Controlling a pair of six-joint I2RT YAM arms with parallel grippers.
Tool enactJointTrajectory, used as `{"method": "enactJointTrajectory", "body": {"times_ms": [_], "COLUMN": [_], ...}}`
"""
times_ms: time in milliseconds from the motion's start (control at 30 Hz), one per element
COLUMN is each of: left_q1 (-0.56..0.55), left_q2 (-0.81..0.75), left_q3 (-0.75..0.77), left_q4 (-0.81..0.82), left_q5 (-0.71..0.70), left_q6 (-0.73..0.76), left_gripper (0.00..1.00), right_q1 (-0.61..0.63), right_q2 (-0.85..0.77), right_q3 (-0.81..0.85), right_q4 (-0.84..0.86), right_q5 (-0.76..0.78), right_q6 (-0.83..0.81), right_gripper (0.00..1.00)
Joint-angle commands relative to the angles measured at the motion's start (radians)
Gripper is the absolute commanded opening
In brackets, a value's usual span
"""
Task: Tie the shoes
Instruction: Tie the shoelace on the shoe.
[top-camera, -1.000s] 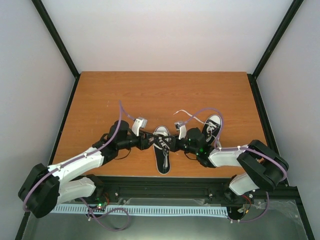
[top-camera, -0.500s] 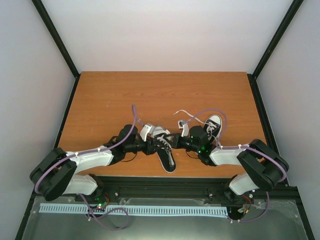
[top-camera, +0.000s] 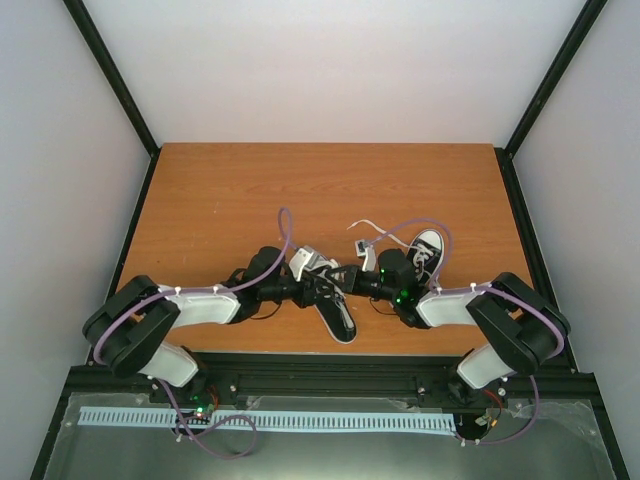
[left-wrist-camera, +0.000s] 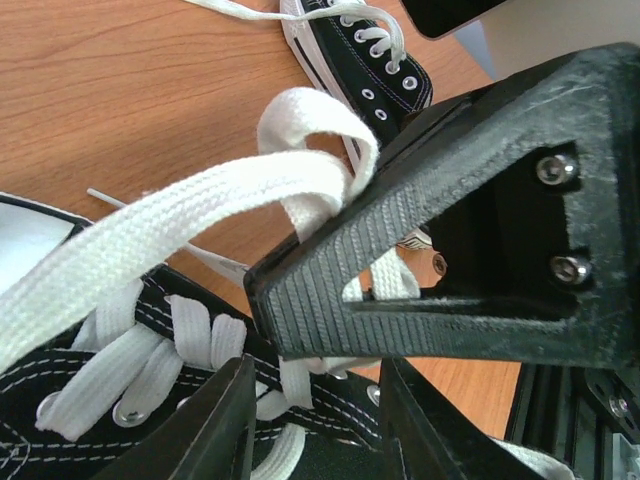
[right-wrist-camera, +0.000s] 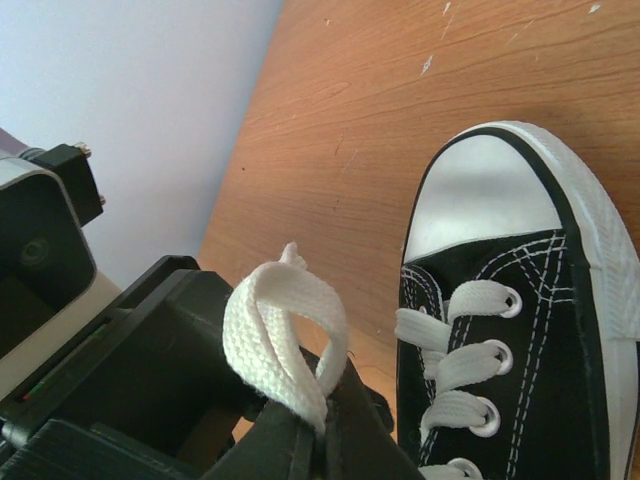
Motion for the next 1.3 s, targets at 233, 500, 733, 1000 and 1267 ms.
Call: {"method": "enactJointTrajectory", "body": {"times_ms": [233, 500, 733, 1000, 1267], "left_q1": [-0.008, -0.008, -0.008, -0.008, -0.007], "left_q2": [0.066, 0.056, -0.045, -0.166, -0.250], "left_q3": [0.083, 0.092, 0.057, 0.045, 0.041], "left_q4": [0.075, 0.058, -0.017, -0.189, -0.296], "left_q5": [0.014, -0.016, -0.108, -0.140, -0.139], "left_q6": [0.067, 0.073, 0.052, 0.037, 0.002], "left_gripper": [0.25, 0.01, 0.01, 0.01, 0.01], "right_q1": [-0.007, -0.010, -0.015, -0.024, -0.036], "right_q2": [0.025, 0.032, 0.005, -0.038, -0.090], "right_q3": [0.022, 0.020, 0.020, 0.019, 0.012], "right_q4": [0.065, 0.051, -0.024, -0.084, -0.146], "right_q5": [-0.036, -0.036, -0.001, 0.008, 0.023], "right_q6": [0.035, 0.030, -0.015, -0.067, -0.103], "right_gripper": [0.03, 0.03, 0.03, 0.26, 0.46]}}
